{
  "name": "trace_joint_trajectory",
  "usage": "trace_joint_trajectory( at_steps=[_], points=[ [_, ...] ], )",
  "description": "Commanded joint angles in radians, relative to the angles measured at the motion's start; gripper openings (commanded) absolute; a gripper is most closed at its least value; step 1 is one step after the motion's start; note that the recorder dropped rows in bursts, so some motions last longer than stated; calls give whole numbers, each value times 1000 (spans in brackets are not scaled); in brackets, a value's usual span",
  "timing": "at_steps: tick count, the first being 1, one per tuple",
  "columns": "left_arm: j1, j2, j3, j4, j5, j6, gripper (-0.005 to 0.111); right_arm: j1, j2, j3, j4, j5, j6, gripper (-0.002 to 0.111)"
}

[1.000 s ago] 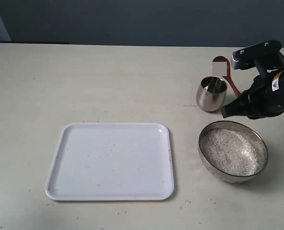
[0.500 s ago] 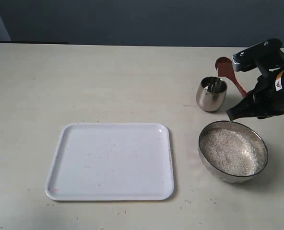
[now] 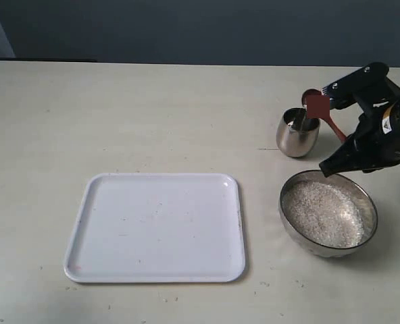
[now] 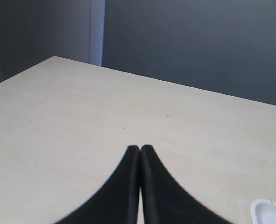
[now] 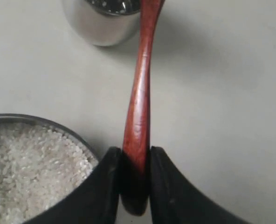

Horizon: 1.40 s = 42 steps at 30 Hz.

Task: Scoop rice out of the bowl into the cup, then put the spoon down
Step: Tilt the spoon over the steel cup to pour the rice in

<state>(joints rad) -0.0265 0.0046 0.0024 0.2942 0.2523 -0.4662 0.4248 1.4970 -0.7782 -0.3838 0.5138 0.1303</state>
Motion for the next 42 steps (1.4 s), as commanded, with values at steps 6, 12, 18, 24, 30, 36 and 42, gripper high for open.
trace_joint_trajectory(
  at_steps=[6,12,18,24,30,36,42],
  points=[
    [-5,-5,-2,7,-13,-3,1,-5,5,-6,-57,-20,-1,-1],
    [-5,-5,-2,7,-13,-3,1,-5,5,-6,-98,-20,-1,-1],
    [-5,-5,-2,7,-13,-3,1,-3,5,-6,-114,-16,1,-1],
    [-5,-5,-2,7,-13,-3,1,27,5,-6,-169,-3,1,-1],
    [-5,-5,-2,7,-13,-3,1,47,5,-6,-193,11,8,-1],
    [-5,-5,-2,7,-13,-3,1,47,5,-6,-237,27,41,-1],
    [-5,-5,-2,7,-13,-3,1,47,5,-6,-268,38,57,-1]
  ],
)
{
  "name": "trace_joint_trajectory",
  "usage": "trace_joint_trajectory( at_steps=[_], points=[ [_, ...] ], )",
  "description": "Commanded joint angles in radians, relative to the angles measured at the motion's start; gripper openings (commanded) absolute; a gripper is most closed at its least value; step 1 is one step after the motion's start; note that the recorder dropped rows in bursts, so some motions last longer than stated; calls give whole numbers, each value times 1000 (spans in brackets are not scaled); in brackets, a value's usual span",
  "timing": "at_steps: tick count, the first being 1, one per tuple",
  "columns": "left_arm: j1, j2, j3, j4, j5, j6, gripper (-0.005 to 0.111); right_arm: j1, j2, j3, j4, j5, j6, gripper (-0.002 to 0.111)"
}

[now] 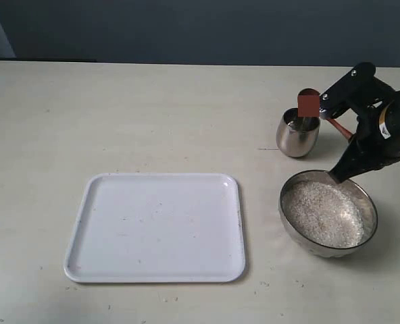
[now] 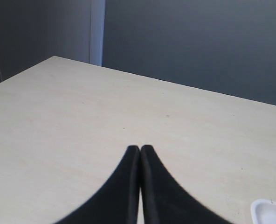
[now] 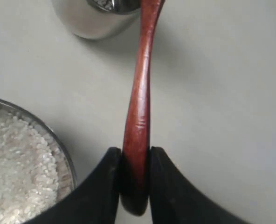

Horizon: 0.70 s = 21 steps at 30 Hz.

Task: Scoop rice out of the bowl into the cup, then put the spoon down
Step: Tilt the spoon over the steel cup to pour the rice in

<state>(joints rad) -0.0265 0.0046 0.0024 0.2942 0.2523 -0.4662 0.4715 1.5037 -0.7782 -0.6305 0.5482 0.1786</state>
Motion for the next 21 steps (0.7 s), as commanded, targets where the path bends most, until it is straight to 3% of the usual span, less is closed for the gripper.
trace_joint_trajectory(
  at_steps=[1,21],
  points=[
    [-5,-5,-2,7,-13,-3,1,1,-1,-6,-21,5,9,-1],
    [-5,-5,-2,7,-13,-3,1,19,-1,-6,-71,48,33,-1]
  ],
)
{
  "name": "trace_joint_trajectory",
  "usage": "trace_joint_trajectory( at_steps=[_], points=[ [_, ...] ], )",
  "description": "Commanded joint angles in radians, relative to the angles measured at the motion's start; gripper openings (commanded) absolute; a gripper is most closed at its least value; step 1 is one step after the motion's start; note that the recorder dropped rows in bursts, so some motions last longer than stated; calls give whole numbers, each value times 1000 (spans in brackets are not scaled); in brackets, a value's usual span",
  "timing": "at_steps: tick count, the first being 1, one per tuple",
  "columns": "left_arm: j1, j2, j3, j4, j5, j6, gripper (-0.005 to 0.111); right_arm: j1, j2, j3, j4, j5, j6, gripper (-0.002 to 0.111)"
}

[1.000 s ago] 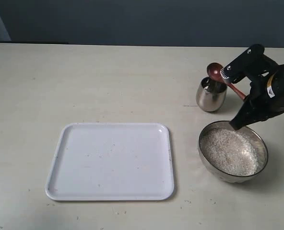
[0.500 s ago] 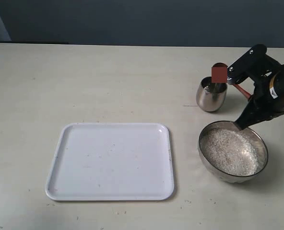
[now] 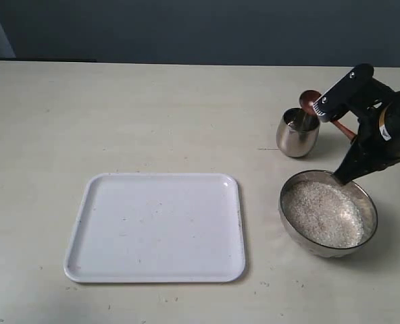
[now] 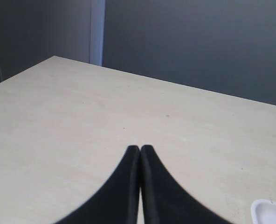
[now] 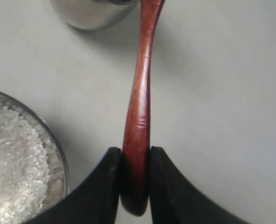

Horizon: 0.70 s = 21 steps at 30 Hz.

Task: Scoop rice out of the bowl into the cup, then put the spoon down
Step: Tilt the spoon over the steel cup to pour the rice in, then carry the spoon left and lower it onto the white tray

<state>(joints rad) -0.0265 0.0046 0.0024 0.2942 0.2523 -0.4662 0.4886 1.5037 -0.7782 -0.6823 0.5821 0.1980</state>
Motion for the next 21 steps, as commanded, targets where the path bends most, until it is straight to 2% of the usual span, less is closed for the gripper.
trace_joint_trajectory(
  at_steps=[1,6,10,12,18,21],
  points=[
    [-5,-5,-2,7,-13,-3,1,2,-1,-6,-19,14,18,-1],
    [-5,-5,-2,7,-13,-3,1,2,-55,-10,-13,12,75,-1],
    [-5,-5,-2,7,-13,-3,1,2,-133,-46,151,14,89,-1],
    [-5,-5,-2,7,-13,-3,1,2,-177,-61,290,5,42,-1],
    [-5,-5,-2,7,-13,-3,1,8,-249,-65,820,65,-331,-1],
    [-5,-5,-2,7,-13,-3,1,69,-250,-65,1008,110,-474,-1]
  ],
)
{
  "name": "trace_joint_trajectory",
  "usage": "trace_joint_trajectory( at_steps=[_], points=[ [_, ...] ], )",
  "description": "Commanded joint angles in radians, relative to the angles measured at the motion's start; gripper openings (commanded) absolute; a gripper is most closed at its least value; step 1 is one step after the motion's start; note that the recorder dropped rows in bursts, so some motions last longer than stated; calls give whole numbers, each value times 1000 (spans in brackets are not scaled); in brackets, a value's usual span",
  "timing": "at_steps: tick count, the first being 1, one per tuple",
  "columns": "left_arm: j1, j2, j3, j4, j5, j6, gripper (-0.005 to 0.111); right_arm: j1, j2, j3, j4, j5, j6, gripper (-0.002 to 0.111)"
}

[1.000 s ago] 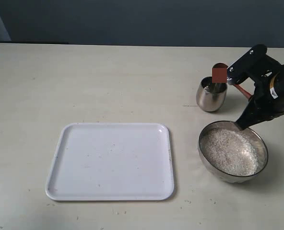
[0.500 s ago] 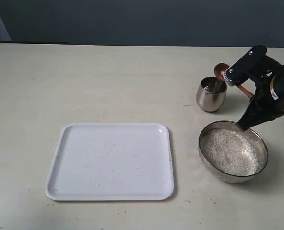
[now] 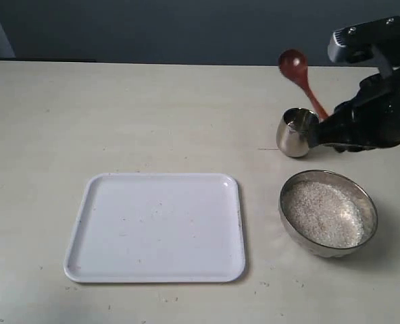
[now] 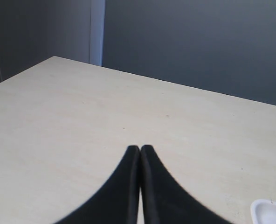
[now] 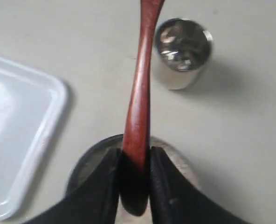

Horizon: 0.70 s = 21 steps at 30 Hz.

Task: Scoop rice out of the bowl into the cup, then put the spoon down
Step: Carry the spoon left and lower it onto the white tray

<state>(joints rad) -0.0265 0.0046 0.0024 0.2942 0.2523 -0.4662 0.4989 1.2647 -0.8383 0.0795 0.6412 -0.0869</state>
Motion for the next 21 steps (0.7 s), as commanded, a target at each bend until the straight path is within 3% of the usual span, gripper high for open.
trace_joint_trajectory(
  at_steps=[1,8,21],
  points=[
    [-5,-5,-2,7,-13,-3,1,94,-11,-3,272,49,-202,-1],
    [-5,-5,-2,7,-13,-3,1,395,98,-3,277,-86,-173,-1],
    [-5,-5,-2,7,-13,-3,1,519,464,-3,342,-265,-173,-1]
  ],
)
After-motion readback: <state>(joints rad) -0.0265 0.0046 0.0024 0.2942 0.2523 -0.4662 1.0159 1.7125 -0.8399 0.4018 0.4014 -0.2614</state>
